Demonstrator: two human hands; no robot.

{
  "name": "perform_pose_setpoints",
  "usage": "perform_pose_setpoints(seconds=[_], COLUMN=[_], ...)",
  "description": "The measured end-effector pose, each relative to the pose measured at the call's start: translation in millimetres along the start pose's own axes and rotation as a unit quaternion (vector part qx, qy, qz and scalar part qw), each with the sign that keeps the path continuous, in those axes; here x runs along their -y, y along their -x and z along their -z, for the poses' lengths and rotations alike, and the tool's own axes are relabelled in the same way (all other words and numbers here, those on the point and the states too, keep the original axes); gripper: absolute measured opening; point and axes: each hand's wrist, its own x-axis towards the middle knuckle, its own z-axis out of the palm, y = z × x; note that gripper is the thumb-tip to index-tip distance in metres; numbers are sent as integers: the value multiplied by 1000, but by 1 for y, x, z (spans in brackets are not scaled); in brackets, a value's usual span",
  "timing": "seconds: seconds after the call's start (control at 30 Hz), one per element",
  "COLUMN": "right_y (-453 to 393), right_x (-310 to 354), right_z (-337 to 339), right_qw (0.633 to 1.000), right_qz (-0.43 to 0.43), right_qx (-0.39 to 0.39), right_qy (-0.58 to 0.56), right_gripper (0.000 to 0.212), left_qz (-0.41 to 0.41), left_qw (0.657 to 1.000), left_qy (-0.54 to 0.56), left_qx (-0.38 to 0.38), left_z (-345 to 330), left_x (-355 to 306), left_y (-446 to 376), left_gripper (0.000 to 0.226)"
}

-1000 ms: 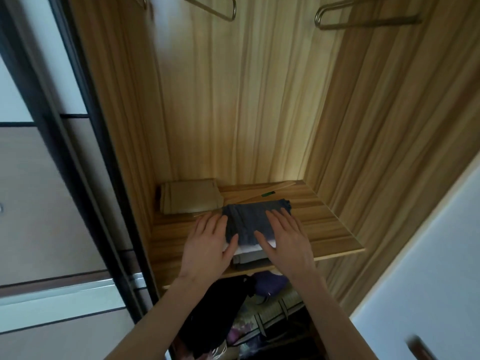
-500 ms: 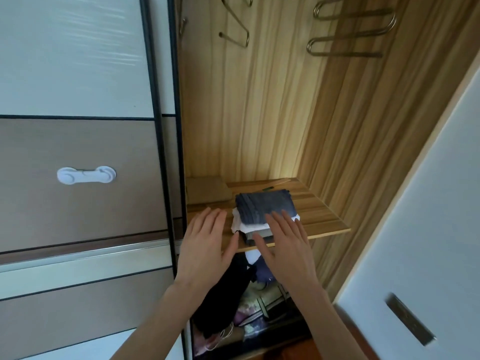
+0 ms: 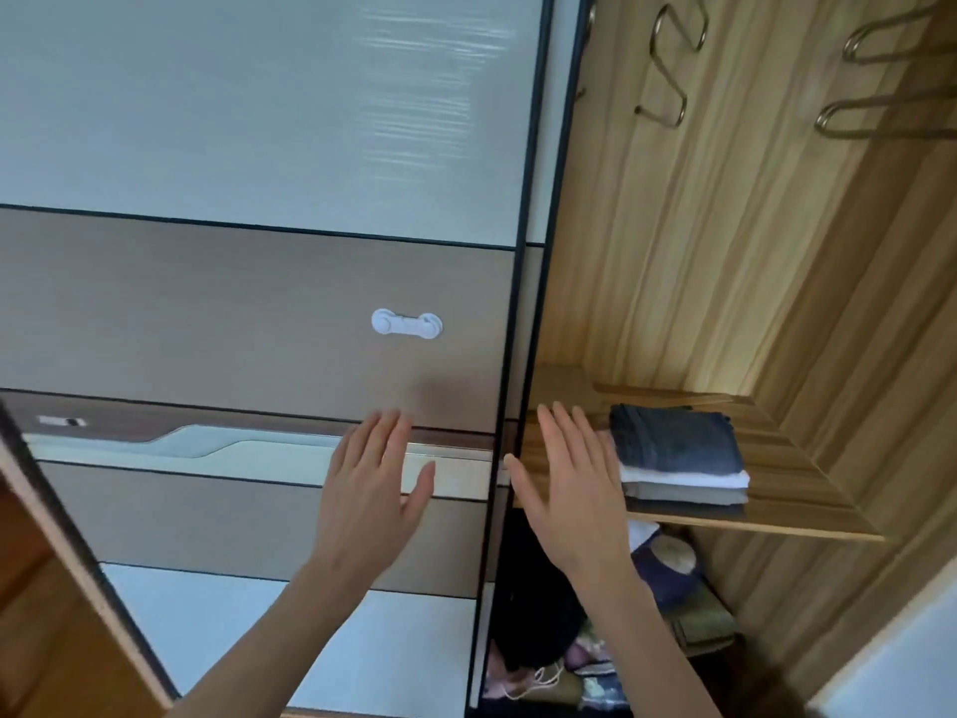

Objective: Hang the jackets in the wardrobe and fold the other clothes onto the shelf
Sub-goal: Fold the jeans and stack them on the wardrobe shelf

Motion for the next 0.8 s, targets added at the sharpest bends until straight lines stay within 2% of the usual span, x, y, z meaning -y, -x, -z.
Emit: perform_pose_setpoints(seconds=[0.23, 0.5, 0.63, 0.8], right_y=[-41, -106, -127, -131], right_x=[95, 218, 242, 241], right_z=[-42, -124, -161, -182], right_qw=[998, 993, 993, 990], right_qz=[50, 87, 78, 49], right_qx=[-15, -83, -73, -93], right_qy=[-22, 4, 42, 92], right_gripper=[73, 64, 63, 70], left_qz=[19, -40, -88, -98], left_qw=[999, 995, 993, 992], left_qy=[-29, -38, -54, -68], left_qx=[-40, -81, -65, -49], left_z=[19, 10, -4, -32], left_x=[102, 221, 254, 273], left_y=[-20, -74, -101, -115], left_gripper=[63, 63, 68, 72])
